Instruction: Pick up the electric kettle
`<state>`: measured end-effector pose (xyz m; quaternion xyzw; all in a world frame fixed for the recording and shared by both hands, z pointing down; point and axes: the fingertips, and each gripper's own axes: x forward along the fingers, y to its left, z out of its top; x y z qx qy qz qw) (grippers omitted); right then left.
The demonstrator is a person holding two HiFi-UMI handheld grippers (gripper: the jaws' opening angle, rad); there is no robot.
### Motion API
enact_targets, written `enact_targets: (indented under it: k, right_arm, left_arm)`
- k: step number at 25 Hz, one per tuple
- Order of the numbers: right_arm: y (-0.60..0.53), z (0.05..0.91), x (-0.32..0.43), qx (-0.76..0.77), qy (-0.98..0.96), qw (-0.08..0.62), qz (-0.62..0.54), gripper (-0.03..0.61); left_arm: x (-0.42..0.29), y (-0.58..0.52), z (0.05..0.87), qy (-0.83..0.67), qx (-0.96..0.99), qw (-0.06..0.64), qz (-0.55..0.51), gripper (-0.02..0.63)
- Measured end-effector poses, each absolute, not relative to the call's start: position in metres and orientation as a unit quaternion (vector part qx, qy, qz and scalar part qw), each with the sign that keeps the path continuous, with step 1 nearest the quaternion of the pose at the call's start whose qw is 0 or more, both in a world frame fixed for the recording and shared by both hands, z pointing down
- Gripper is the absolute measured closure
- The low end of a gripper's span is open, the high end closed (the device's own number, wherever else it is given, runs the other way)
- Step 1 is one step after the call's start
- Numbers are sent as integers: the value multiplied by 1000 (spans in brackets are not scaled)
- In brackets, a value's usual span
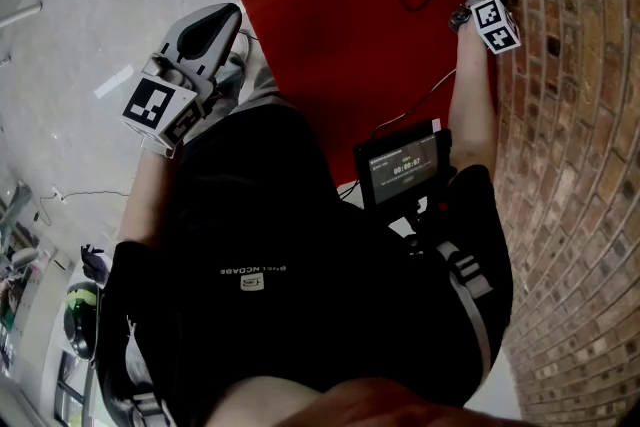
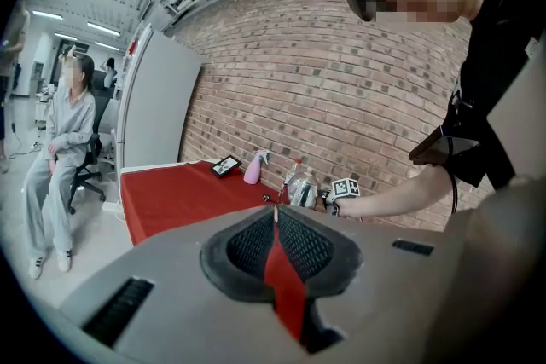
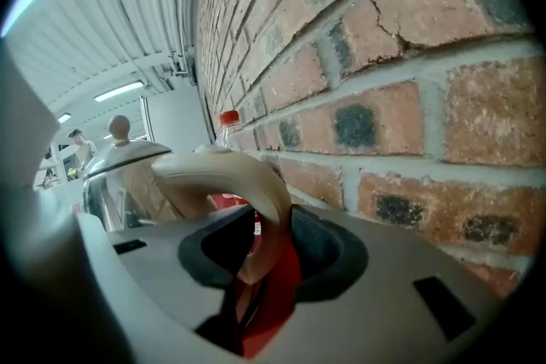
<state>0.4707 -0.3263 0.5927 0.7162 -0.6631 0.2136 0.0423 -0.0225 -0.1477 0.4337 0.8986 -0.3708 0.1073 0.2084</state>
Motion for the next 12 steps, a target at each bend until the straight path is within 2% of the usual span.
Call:
enact_targets:
  k: [12]
  right_arm:
    - [-281,595,464,748,-631,48,202,456]
  left_arm:
    - [-25,-142,429,-373,898,215,84,607]
